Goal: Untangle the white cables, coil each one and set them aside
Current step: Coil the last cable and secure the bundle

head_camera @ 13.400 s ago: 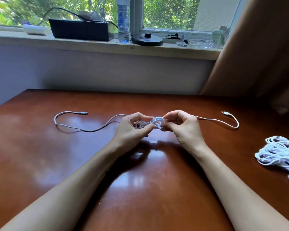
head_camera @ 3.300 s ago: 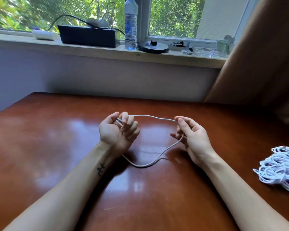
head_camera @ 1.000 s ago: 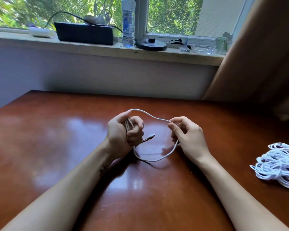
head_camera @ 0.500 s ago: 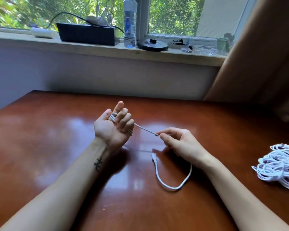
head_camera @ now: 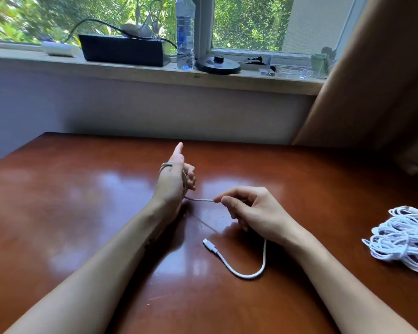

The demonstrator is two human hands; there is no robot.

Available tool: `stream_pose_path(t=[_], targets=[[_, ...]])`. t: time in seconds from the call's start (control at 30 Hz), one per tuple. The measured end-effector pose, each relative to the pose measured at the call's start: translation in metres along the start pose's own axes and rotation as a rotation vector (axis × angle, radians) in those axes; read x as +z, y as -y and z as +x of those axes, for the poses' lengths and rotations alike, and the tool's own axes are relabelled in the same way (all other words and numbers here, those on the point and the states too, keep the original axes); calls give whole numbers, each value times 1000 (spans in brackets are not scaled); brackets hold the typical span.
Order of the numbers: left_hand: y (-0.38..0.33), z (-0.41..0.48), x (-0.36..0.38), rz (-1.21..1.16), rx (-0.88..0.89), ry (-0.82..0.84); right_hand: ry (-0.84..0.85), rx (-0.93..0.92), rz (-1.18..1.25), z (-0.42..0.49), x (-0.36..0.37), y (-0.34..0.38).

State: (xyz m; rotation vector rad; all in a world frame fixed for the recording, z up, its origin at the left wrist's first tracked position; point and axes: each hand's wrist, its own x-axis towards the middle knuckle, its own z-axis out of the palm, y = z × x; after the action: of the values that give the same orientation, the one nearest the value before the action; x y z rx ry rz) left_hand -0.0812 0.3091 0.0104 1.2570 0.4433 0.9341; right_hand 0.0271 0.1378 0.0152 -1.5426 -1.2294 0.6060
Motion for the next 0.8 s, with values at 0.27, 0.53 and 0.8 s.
stream_pose_path(t=[0.27,0.53,0.8], targets=[[2,-15,1,299,1,157,-225,-88,147,5,-6,-3],[-9,-36,10,396,-14,327,-383,-210,-124,5,-7,-1],[-4,-38,10,599,-15,553,-527,-244,-104,4,-11,3]])
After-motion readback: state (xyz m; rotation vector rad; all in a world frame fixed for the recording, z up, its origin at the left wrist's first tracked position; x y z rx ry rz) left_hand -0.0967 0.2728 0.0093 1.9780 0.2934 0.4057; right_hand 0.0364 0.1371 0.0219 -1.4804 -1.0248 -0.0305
